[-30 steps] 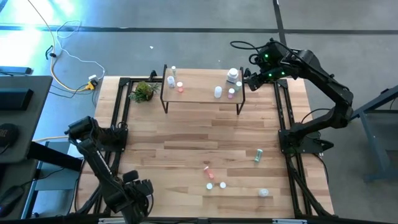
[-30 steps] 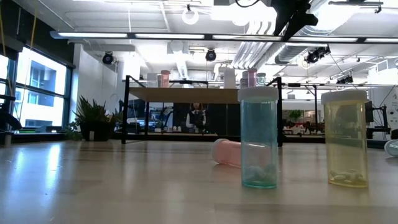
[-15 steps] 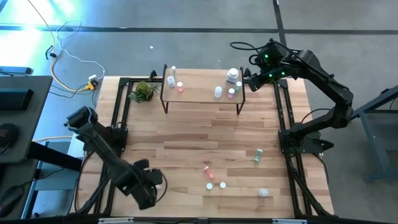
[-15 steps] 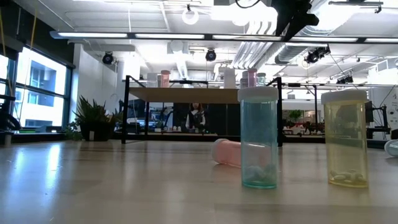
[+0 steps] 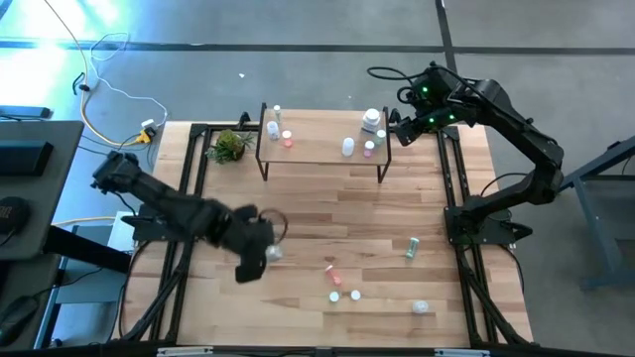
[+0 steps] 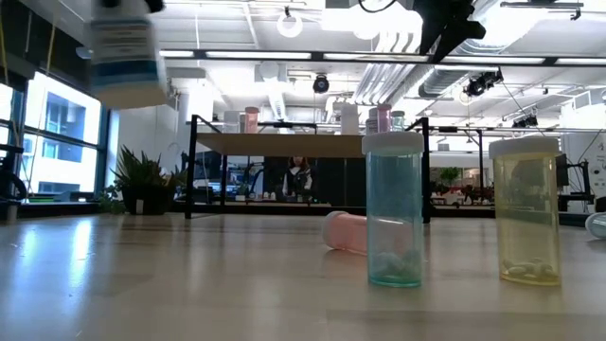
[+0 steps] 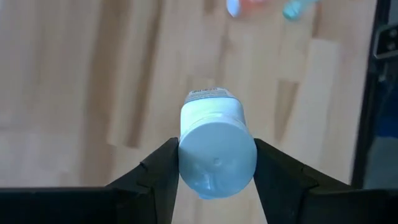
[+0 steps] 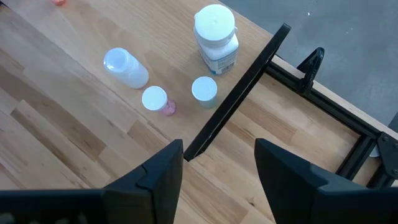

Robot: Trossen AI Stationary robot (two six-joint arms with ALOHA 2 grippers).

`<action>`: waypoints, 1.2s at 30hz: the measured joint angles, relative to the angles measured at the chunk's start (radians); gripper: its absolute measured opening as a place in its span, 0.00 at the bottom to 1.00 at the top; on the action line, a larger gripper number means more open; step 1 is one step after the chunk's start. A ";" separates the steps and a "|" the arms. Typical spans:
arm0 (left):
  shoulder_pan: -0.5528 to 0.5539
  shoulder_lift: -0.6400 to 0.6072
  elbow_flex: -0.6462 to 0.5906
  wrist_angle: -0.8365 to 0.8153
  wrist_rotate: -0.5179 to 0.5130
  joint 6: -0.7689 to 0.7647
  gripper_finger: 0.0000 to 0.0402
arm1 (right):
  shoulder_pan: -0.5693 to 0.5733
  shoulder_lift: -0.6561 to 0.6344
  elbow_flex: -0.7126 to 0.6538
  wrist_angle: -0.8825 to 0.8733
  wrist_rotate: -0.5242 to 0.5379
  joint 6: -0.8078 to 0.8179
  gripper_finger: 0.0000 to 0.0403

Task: Pick and place medicine bottles onto shelf by color
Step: Put the white medicine bottle on the shelf

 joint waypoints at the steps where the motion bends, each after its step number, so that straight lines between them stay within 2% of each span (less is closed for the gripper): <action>1: 0.028 -0.013 0.000 0.000 0.000 0.036 0.40 | 0.000 0.000 0.000 0.000 0.000 0.000 0.47; 12: 0.345 -0.125 0.016 -0.001 0.000 0.431 0.40 | 0.000 0.000 0.000 0.001 0.000 0.005 0.47; 27: 0.795 -0.127 0.236 0.008 0.010 0.968 0.40 | 0.000 0.000 0.000 0.001 0.000 0.011 0.47; 36: 1.016 -0.073 0.367 0.167 0.075 1.190 0.40 | 0.000 0.000 0.000 0.002 0.042 0.035 0.47</action>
